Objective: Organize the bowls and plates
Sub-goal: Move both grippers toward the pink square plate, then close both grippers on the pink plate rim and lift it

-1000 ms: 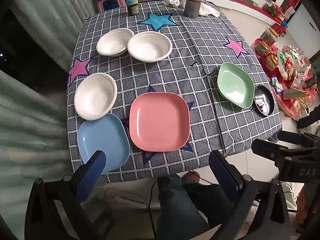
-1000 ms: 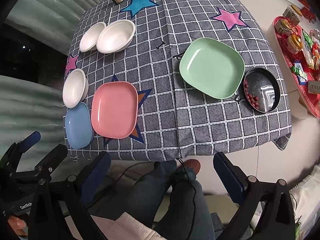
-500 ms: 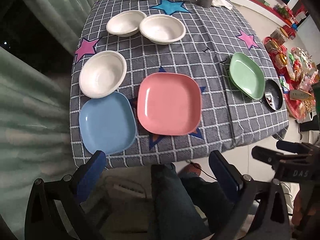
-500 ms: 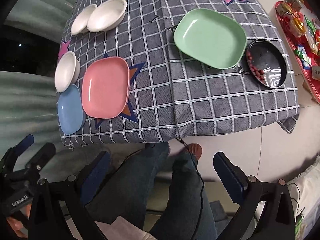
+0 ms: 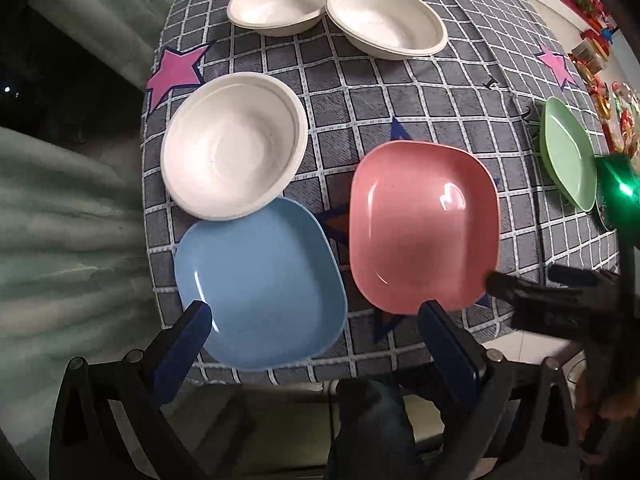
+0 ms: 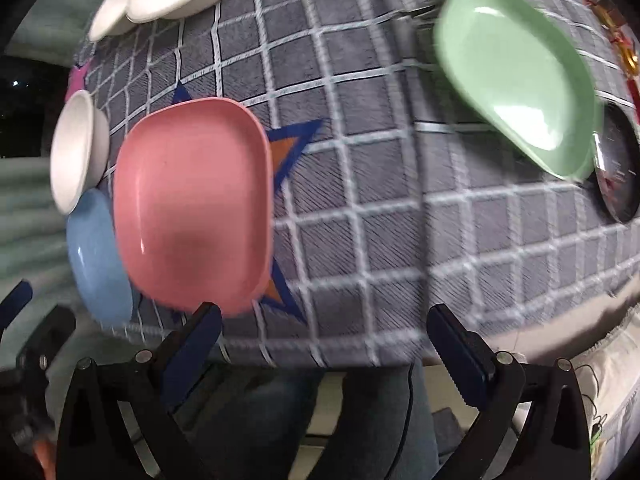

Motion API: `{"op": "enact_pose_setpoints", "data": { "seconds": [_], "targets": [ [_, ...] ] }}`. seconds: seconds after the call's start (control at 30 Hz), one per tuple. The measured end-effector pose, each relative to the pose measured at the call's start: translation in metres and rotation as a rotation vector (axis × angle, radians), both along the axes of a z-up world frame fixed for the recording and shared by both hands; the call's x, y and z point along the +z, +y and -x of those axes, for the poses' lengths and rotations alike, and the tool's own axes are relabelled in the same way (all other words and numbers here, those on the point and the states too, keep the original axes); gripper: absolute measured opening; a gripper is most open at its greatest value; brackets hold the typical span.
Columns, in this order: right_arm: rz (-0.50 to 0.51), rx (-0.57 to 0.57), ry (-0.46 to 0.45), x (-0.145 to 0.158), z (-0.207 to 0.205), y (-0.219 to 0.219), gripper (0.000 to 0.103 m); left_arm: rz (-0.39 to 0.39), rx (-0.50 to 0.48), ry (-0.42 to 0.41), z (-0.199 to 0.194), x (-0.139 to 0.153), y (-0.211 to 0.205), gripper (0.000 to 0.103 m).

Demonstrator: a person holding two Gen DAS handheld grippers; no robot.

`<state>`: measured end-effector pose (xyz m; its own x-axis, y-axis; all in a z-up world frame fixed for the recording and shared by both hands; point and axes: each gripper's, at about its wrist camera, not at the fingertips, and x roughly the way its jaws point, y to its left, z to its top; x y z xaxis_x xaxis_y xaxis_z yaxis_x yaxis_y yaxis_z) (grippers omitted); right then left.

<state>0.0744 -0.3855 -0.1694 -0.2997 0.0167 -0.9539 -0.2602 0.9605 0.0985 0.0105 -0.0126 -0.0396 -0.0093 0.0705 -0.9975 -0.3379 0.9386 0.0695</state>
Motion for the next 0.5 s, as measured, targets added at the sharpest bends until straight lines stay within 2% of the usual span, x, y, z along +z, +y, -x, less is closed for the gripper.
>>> {"op": "enact_pose_setpoints", "data": {
  "seconds": [0.17,0.27,0.33,0.43,0.5],
  "targets": [
    [0.03,-0.021,-0.016,-0.032,-0.009,0.015,0.103,0.001,-0.049,0.026,-0.015,-0.018,0.0,0.103],
    [0.083,0.052,-0.039,-0.035,-0.003,0.017,0.103,0.032,-0.066,0.033,-0.025,-0.029,-0.007,0.103],
    [0.138,0.092,-0.05,-0.035,-0.001,0.006,0.103,0.051,-0.082,0.036,-0.033,-0.038,-0.016,0.103],
    [0.155,0.052,-0.034,-0.033,0.005,-0.026,0.103,0.071,-0.115,0.039,-0.042,-0.048,-0.031,0.103],
    [0.206,0.05,-0.033,-0.033,0.006,-0.05,0.103,0.081,-0.135,0.041,-0.049,-0.055,-0.041,0.103]
  ]
}}
